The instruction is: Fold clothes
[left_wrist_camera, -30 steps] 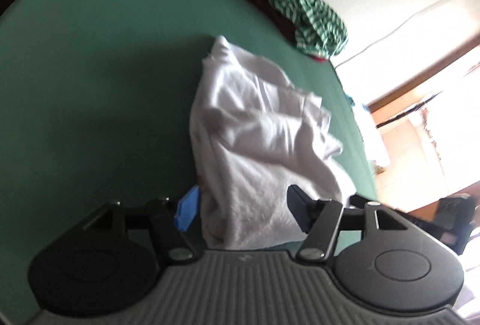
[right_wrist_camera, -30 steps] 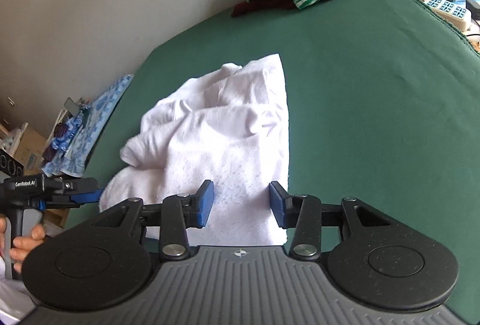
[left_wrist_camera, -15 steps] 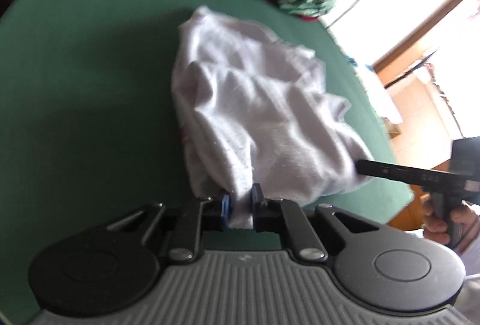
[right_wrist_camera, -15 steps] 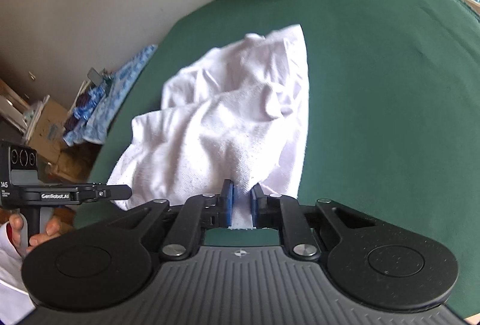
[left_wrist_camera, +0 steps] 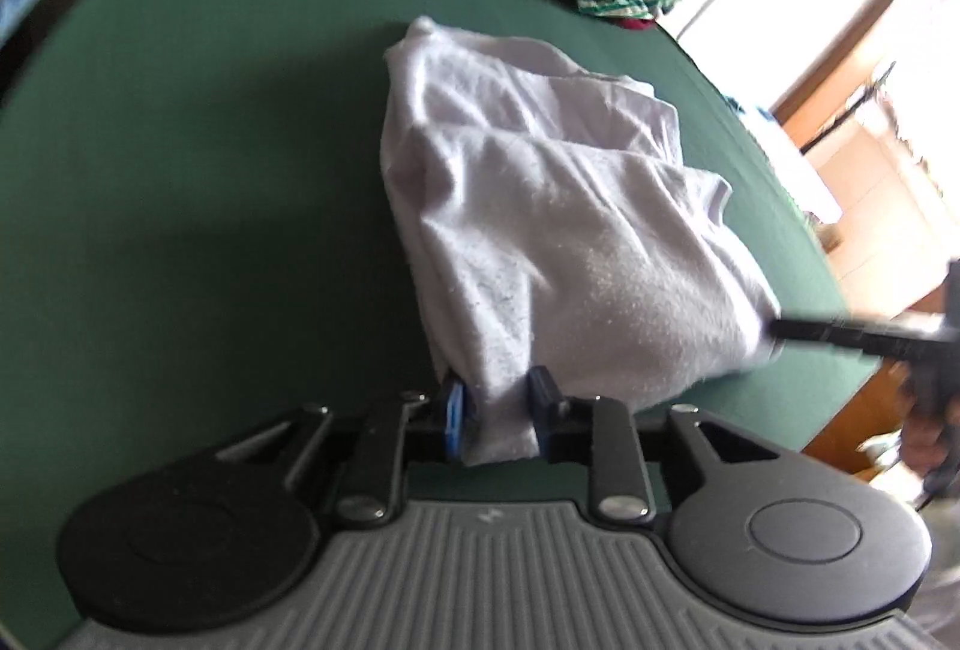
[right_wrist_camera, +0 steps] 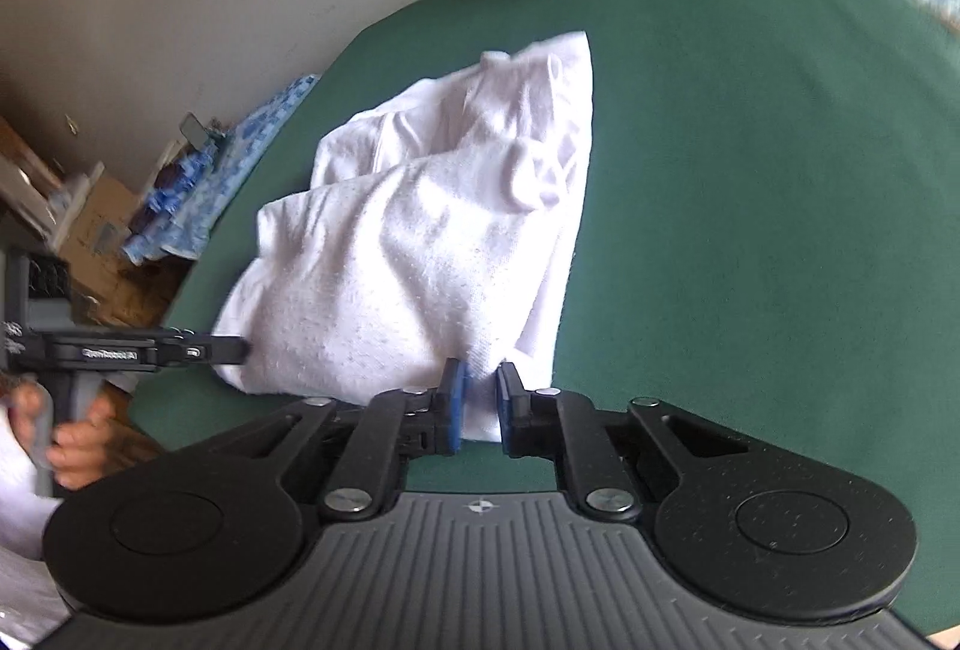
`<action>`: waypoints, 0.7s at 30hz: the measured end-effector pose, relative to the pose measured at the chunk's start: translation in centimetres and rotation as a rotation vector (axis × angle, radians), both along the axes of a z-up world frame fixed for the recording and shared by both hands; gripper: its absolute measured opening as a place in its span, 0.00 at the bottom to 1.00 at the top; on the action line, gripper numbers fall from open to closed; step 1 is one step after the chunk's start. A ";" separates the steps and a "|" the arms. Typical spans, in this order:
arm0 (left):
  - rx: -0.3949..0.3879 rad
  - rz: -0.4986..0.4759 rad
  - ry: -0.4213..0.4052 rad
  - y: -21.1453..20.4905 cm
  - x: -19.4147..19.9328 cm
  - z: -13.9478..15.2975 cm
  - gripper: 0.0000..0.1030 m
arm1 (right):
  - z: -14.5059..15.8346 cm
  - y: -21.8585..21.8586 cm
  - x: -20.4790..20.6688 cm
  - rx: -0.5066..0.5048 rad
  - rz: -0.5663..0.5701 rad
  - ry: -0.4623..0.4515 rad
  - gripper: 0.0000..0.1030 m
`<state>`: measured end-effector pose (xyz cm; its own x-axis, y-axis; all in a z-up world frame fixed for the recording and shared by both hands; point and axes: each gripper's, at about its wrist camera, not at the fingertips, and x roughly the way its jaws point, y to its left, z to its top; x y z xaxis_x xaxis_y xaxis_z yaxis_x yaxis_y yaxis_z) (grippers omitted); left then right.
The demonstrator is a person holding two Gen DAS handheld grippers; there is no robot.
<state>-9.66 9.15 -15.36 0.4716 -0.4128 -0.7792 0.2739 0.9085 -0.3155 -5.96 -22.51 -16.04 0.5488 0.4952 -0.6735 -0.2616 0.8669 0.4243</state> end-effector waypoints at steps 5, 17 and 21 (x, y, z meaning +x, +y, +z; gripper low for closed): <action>0.069 0.058 -0.207 -0.5 -2.0 4.2 0.23 | 2.5 0.8 0.6 0.041 -0.039 -0.177 0.22; 0.088 0.082 -0.324 -5.1 3.1 -2.6 0.26 | -3.5 3.2 6.5 0.155 -0.124 -0.149 0.11; 0.117 0.064 -0.355 -4.5 2.9 -4.1 0.27 | -5.4 0.1 6.5 0.275 -0.213 -0.080 0.00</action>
<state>-6.73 4.69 -19.41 0.7425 -0.2921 -0.6028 0.2894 0.9515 -0.1046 0.49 -22.41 -21.41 0.7048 0.5211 -0.4814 -0.1295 0.7616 0.6349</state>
